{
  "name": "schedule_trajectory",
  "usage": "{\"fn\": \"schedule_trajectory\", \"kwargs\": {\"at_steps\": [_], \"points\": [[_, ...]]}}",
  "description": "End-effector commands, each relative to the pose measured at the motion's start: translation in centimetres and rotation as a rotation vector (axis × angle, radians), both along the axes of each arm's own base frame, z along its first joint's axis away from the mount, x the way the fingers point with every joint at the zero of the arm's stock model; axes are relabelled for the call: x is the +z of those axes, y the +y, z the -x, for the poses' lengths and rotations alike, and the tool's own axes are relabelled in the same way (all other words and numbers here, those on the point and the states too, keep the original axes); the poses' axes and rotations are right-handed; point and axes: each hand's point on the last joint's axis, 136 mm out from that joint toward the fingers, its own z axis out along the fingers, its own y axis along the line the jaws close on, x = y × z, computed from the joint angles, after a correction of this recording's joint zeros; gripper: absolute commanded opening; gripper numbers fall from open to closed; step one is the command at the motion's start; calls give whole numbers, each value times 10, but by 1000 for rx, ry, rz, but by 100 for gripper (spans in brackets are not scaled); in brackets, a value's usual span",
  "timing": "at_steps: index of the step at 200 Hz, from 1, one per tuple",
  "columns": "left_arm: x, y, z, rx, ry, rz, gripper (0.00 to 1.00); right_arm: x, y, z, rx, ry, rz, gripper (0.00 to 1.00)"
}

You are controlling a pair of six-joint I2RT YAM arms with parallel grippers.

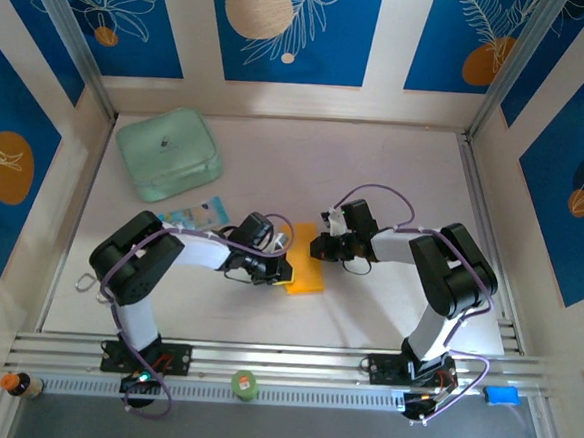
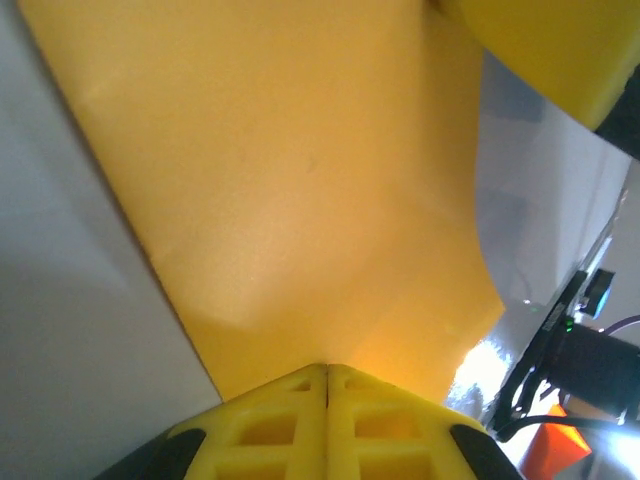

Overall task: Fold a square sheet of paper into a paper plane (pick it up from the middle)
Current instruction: First fold the square sheet of paper in half at the center of the table.

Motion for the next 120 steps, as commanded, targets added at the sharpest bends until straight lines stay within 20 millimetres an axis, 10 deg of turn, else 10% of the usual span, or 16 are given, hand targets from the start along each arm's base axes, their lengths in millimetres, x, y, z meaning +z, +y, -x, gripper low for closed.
{"fn": "schedule_trajectory", "kwargs": {"at_steps": [1, 60, 120], "points": [[-11, 21, 16, -36, 17, -123, 8, -39, -26, 22, -26, 96, 160, 0], [42, -15, 5, -29, -38, 78, 9, -40, -27, 21, -28, 96, 163, 0], [6, -8, 18, -17, 64, 44, 10, -39, -26, 21, -26, 92, 161, 0]]}}
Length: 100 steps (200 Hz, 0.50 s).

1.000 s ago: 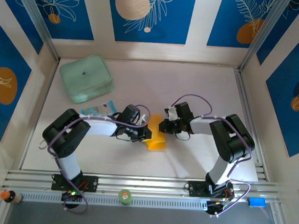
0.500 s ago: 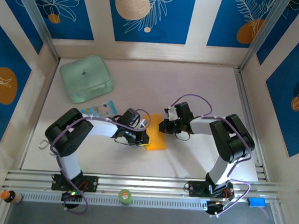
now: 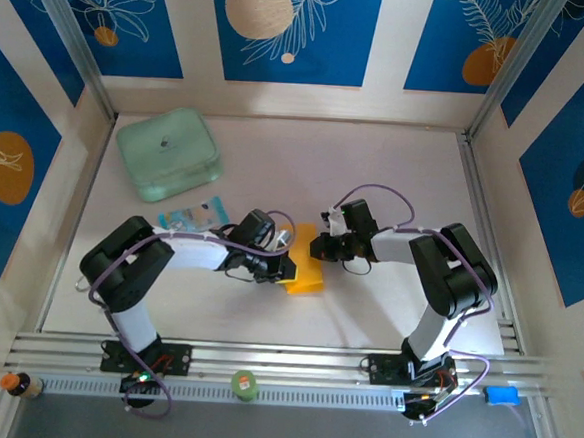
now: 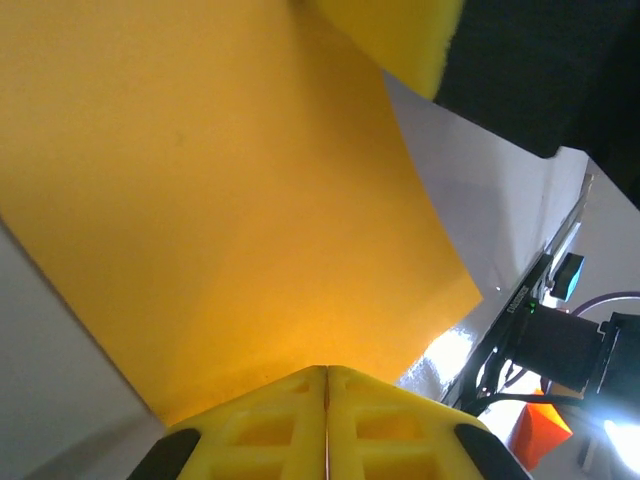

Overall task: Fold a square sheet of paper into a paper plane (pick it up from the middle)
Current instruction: First fold the square sheet of paper in half at the center of the table.

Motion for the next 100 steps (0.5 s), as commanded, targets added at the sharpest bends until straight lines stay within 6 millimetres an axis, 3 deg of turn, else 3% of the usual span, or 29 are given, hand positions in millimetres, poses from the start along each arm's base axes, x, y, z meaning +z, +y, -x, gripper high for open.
{"fn": "schedule_trajectory", "kwargs": {"at_steps": [1, 35, 68, 100], "points": [[-17, 2, 14, -14, 69, -8, 10, -39, -26, 21, -25, 95, 161, 0], [-36, 18, 26, -41, 93, -90, 9, -39, -26, 21, -26, 94, 162, 0], [-36, 32, 33, -85, 40, -164, 10, -40, -26, 21, -26, 95, 165, 0], [-33, 33, 42, -126, -9, -171, 10, -40, -27, 21, -28, 96, 167, 0]]}}
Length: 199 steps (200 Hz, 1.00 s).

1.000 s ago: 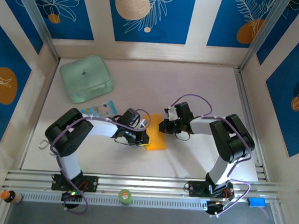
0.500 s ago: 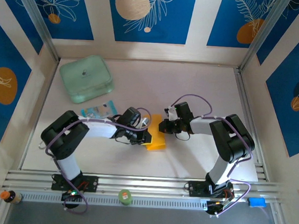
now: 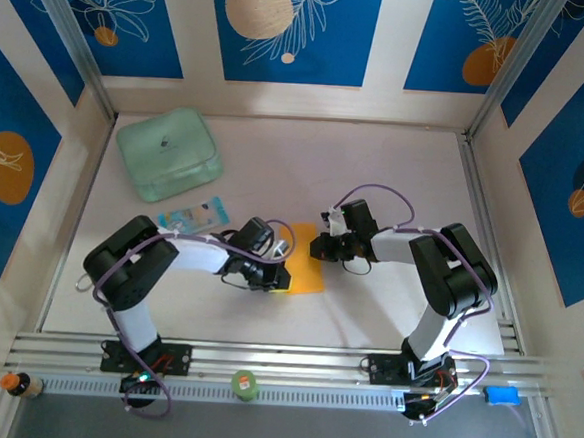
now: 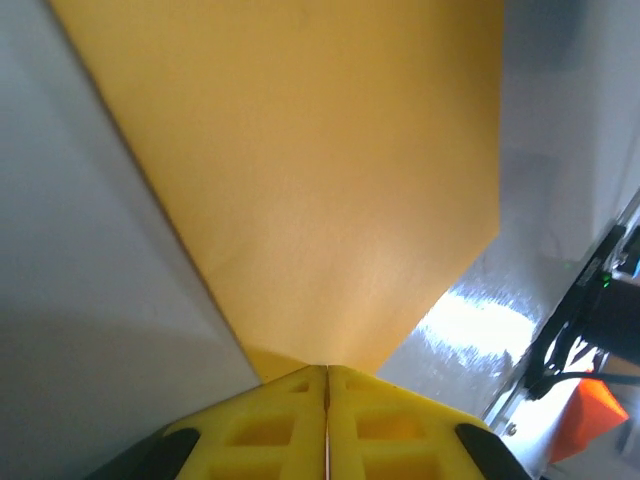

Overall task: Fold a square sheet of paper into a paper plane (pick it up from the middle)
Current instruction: First fold the square sheet of paper in half at the center of the table.

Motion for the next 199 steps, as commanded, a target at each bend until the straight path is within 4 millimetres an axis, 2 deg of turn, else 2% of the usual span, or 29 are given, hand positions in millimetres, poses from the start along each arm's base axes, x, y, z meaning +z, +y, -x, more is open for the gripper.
{"fn": "schedule_trajectory", "kwargs": {"at_steps": [1, 66, 103, 129, 163, 185, 199], "points": [[-11, 16, 22, -57, -3, -85, 10, -40, -27, 21, -28, 95, 167, 0], [2, 19, 24, -156, -135, -239, 11, -40, -26, 21, -25, 95, 169, 0], [43, 5, 10, -101, -228, -126, 13, -34, -20, 23, -1, 91, 136, 0], [67, 2, -11, -49, -271, -85, 13, -8, -7, 18, 29, 64, 95, 0], [85, -3, -53, 53, -276, -2, 14, 48, 6, 9, 34, -1, 7, 9], [89, -3, -80, 88, -265, 18, 14, 67, -9, 10, -55, 8, 20, 17], [88, -4, -95, 100, -262, 40, 15, 76, -20, 19, -94, 22, -7, 24]]}}
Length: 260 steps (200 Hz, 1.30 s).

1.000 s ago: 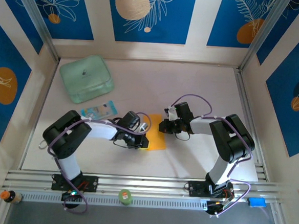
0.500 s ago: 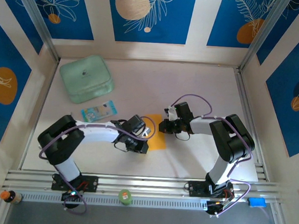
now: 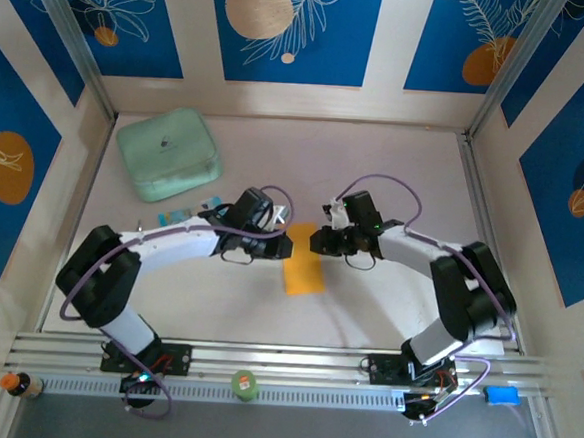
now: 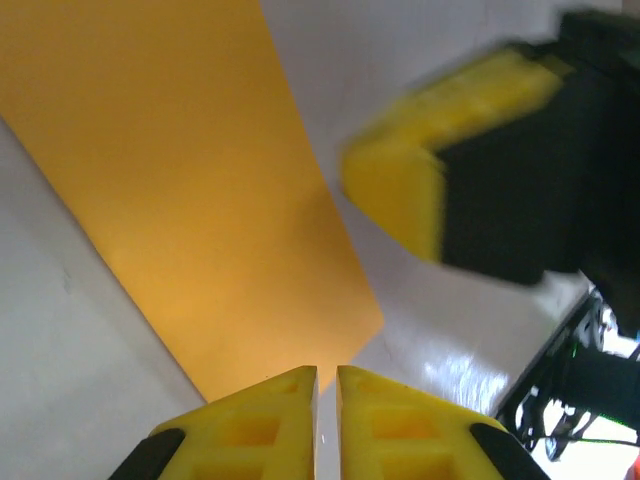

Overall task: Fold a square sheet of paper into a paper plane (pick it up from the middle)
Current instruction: First fold the square sheet of paper in half at the center of the table, then fold the triangle a second time at the center of the table.

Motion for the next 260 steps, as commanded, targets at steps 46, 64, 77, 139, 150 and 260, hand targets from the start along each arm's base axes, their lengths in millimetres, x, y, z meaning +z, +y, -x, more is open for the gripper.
{"fn": "schedule_trajectory", "kwargs": {"at_steps": [46, 64, 77, 139, 150, 260], "points": [[-19, -15, -61, 19, 54, 52, 15, 33, -34, 48, -202, 193, -184, 47], [-30, -16, -74, 30, 70, 50, 15, 33, -27, 61, -185, 253, -203, 49], [-37, -17, -80, 36, 76, 46, 15, 28, -20, 68, -172, 283, -194, 49], [-77, -9, -87, 57, 141, 7, 15, -10, -10, 86, -172, 411, -83, 48], [-85, -5, -83, 64, 156, 5, 15, -15, -12, 89, -176, 428, -63, 48], [-113, 13, -58, 104, 234, 35, 15, -42, -33, 103, -231, 503, 32, 49]]}}
